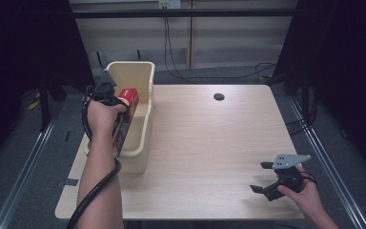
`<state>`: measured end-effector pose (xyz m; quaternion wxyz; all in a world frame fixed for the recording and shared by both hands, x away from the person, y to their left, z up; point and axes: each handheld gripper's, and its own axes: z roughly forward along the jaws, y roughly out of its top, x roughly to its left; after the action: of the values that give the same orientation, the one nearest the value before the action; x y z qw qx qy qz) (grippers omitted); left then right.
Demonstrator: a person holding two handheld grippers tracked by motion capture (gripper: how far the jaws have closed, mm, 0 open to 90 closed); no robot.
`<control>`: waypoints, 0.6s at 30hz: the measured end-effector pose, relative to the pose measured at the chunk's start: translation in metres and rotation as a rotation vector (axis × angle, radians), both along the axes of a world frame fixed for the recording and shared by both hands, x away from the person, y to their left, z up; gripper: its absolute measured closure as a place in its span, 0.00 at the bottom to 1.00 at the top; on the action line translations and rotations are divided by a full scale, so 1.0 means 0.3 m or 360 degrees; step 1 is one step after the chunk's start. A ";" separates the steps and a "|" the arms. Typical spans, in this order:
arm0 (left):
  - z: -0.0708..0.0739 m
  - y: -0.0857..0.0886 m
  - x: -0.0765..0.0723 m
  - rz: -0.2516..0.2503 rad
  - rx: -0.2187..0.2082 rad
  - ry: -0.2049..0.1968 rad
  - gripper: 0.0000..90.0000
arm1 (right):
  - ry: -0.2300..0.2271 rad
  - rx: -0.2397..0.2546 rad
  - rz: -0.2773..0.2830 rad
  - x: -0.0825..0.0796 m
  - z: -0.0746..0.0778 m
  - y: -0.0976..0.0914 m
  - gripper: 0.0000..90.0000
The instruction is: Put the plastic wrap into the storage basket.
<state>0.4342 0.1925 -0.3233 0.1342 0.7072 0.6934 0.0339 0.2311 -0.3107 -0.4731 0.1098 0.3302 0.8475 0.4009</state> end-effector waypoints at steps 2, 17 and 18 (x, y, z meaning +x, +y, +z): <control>-0.020 0.002 0.008 0.0008 0.0004 0.0022 0.44 | 0.0001 -0.0001 0.0007 -0.001 0.000 0.001 0.04; -0.042 -0.012 0.024 0.0000 0.0044 0.0081 0.43 | 0.0003 -0.0004 0.0005 -0.002 -0.002 0.000 0.04; -0.036 -0.010 0.025 0.0005 0.0037 0.0064 0.42 | 0.0006 -0.0008 0.0001 -0.002 -0.003 0.000 0.03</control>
<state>0.4417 0.1894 -0.3341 0.1121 0.7082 0.6965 0.0279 0.2303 -0.3106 -0.4741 0.1088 0.3303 0.8489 0.3980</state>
